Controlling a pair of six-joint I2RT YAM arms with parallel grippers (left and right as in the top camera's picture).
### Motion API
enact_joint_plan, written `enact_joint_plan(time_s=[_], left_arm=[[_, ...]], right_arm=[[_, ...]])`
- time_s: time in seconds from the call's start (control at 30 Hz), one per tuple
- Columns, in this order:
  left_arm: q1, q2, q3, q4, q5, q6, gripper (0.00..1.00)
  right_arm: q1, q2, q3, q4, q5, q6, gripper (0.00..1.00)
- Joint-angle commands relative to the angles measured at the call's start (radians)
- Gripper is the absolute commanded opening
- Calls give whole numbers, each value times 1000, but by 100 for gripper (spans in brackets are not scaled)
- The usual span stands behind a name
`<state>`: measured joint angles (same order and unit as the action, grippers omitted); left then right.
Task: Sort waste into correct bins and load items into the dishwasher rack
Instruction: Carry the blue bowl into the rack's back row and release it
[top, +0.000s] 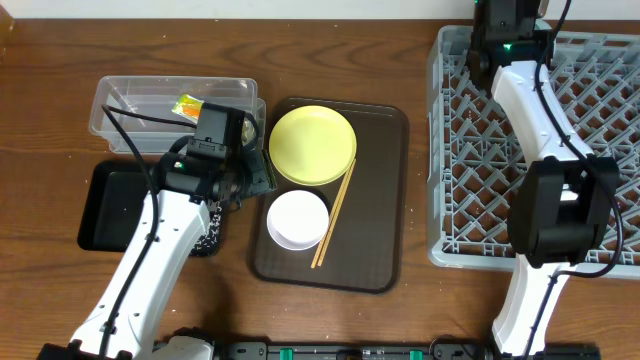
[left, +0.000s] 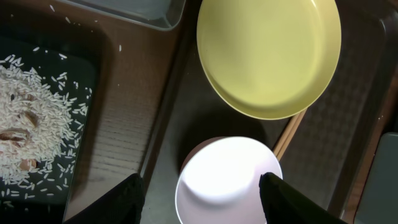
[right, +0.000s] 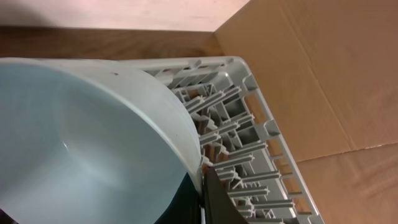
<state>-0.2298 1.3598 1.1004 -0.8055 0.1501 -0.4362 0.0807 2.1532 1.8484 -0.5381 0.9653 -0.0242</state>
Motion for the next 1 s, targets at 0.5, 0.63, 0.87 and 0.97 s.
enact_joint_plan(time_s=[0.5, 0.63, 0.87, 0.97], left_arm=[[2, -1, 14, -6, -12, 13, 62], [2, -1, 14, -6, -12, 13, 62], [2, -1, 14, -5, -12, 13, 62], [2, -1, 14, -6, -12, 13, 62]], right_arm=[[-4, 13, -12, -97, 34, 125, 1], [2, 13, -12, -83, 85, 92, 1], [17, 14, -12, -90, 89, 91, 1], [19, 21, -12, -92, 89, 91, 1]])
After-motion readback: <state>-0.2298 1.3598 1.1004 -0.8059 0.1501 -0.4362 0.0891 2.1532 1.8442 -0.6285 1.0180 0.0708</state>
